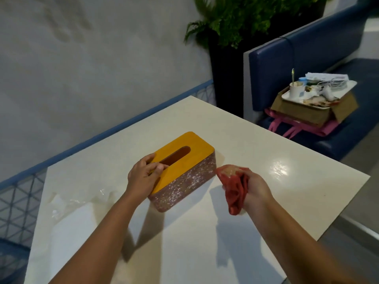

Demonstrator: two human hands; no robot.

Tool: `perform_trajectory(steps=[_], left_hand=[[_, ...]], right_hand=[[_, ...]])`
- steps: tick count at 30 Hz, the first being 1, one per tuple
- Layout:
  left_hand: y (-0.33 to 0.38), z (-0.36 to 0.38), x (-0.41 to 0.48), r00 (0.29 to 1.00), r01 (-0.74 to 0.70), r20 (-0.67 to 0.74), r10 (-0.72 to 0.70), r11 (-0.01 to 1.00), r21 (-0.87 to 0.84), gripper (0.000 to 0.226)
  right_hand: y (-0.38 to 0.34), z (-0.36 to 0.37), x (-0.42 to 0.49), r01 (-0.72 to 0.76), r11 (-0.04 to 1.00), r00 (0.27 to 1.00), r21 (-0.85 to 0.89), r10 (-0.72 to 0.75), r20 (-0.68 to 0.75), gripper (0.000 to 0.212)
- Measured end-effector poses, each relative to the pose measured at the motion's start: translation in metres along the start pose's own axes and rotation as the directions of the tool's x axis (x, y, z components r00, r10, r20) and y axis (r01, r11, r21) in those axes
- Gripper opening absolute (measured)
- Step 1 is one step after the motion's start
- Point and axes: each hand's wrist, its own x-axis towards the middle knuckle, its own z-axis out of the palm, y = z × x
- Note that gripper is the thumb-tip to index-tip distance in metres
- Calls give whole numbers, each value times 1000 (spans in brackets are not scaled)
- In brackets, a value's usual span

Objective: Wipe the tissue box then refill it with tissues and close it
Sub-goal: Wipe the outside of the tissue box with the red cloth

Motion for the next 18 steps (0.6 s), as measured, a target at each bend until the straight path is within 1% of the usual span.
perform_trajectory(steps=[1,3,5,7,8,10,13,15,16,17,18], left_hand=[[1,0,-1,1000,7,15,-7,1000,-22,40],[1,-2,-1,999,26,34,-24,998,-59,40],[3,-3,-2,998,51,51,-47,996,-72,36],[5,-3,-1,996,70,61,-65,995,-73,34],[6,-3,-1,995,79,63,-74,994,-76,33],[8,-3,-2,995,87,61,-82,993,-84,31],[9,-3,-2,996,82,44,-78,991,-109,26],[8,-2,-2,996,81,35,-78,989,-120,26],[8,-2,-2,997,76,32,-72,990,-120,27],[8,-2,-2,997,71,30,-68,990,-118,28],[8,-2,-2,998,66,28,-64,991,-113,28]], right_hand=[[0,-1,1,-38,999,998,4,38,-44,13],[-1,-1,1,-74,996,990,41,78,-121,18],[-3,-1,1,-102,992,986,71,110,-127,26],[-4,-1,3,-129,988,987,81,135,-82,36],[-4,-1,4,-112,991,991,80,117,-59,37],[-1,-1,6,-32,998,997,57,36,-69,30],[5,-3,7,105,985,988,-139,-119,-99,26],[11,-4,7,185,942,974,-279,-214,-76,15],[13,-4,6,221,921,967,-322,-251,-54,7],[16,-5,5,249,904,960,-347,-278,-34,5],[19,-5,3,265,897,957,-354,-290,-20,9]])
